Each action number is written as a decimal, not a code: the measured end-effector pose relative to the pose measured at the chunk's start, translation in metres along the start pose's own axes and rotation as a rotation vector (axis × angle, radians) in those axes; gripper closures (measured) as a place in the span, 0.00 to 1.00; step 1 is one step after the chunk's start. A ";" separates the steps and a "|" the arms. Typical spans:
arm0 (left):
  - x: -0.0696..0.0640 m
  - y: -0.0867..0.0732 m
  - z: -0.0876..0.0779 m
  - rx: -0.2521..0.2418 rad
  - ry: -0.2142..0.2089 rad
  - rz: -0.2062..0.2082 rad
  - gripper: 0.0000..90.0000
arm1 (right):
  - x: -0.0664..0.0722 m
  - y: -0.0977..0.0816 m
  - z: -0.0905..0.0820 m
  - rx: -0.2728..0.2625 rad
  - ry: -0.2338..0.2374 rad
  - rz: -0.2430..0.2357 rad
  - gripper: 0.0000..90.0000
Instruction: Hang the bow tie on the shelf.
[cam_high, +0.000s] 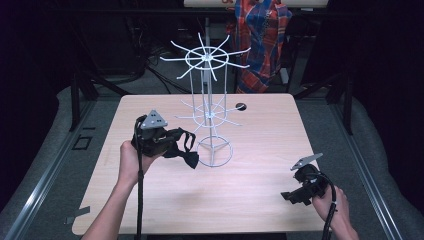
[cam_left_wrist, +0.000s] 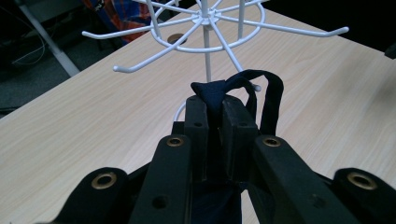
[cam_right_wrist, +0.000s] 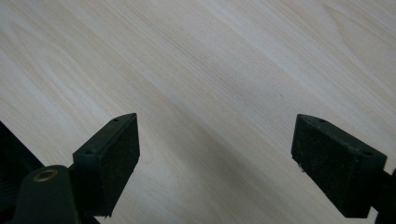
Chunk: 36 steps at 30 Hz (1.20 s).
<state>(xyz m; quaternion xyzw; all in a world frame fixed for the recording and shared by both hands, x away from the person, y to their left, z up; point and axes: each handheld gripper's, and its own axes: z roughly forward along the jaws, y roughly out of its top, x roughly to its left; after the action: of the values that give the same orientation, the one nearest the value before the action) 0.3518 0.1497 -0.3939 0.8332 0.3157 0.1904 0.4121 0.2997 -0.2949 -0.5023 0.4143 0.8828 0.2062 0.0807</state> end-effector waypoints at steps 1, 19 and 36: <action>0.000 0.000 0.001 -0.002 0.002 -0.006 0.91 | 0.000 0.000 0.000 -0.002 0.000 0.001 0.17; 0.002 0.003 0.029 0.017 -0.009 -0.025 0.91 | 0.001 0.000 0.000 -0.003 0.006 -0.006 0.17; -0.003 0.005 0.050 -0.003 -0.026 -0.046 0.91 | 0.001 0.000 0.000 -0.016 0.006 0.001 0.17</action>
<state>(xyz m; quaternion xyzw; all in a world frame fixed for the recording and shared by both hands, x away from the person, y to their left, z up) 0.3808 0.1171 -0.4195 0.8274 0.3293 0.1704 0.4217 0.2990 -0.2943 -0.5022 0.4134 0.8812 0.2147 0.0812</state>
